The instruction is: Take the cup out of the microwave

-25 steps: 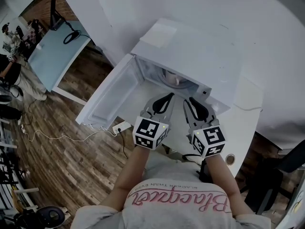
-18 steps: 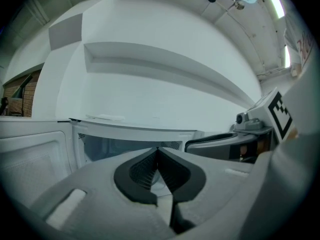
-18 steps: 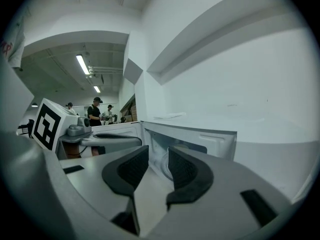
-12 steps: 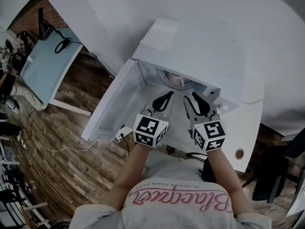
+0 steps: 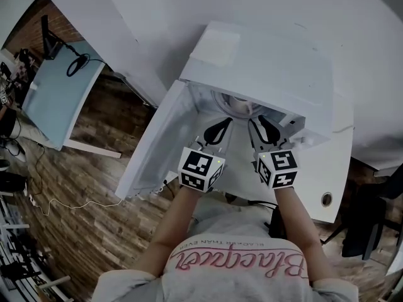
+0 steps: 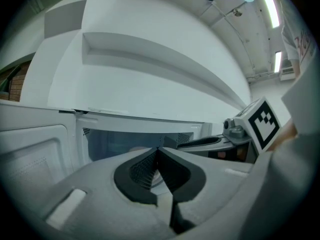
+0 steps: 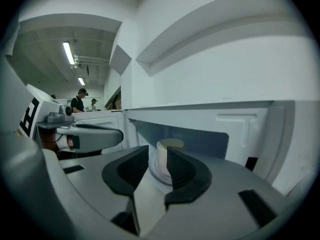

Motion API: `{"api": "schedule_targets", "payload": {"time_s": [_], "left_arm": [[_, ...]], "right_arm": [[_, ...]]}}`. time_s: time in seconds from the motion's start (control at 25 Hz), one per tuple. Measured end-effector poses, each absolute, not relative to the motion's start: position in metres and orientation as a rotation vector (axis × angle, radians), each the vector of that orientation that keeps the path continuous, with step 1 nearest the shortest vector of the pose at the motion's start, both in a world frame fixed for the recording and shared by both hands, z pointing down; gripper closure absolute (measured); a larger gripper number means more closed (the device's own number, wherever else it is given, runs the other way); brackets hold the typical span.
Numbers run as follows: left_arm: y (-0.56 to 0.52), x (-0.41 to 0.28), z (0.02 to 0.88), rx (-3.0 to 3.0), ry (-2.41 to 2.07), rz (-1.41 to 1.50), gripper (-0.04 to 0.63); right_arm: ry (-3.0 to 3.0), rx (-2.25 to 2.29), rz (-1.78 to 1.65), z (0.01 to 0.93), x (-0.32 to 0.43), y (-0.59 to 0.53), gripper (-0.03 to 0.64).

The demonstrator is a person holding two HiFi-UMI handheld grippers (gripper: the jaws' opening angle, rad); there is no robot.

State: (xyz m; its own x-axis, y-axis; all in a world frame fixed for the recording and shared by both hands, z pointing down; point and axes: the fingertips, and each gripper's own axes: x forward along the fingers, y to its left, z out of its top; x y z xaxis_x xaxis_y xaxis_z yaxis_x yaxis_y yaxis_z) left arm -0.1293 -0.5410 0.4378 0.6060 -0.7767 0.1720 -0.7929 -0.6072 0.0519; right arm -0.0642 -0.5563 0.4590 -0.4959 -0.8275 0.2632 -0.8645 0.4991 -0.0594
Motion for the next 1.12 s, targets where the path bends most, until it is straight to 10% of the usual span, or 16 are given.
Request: {"api": "schedule_targets", "payload": {"time_s": [1.12], "left_arm": [[-0.572,-0.142,0.473,2.725,-1.218,0.224,0.591]], "right_arm": [[-2.462,1.512,0.333,0.523,-0.077,-0.629,0.518]]}}
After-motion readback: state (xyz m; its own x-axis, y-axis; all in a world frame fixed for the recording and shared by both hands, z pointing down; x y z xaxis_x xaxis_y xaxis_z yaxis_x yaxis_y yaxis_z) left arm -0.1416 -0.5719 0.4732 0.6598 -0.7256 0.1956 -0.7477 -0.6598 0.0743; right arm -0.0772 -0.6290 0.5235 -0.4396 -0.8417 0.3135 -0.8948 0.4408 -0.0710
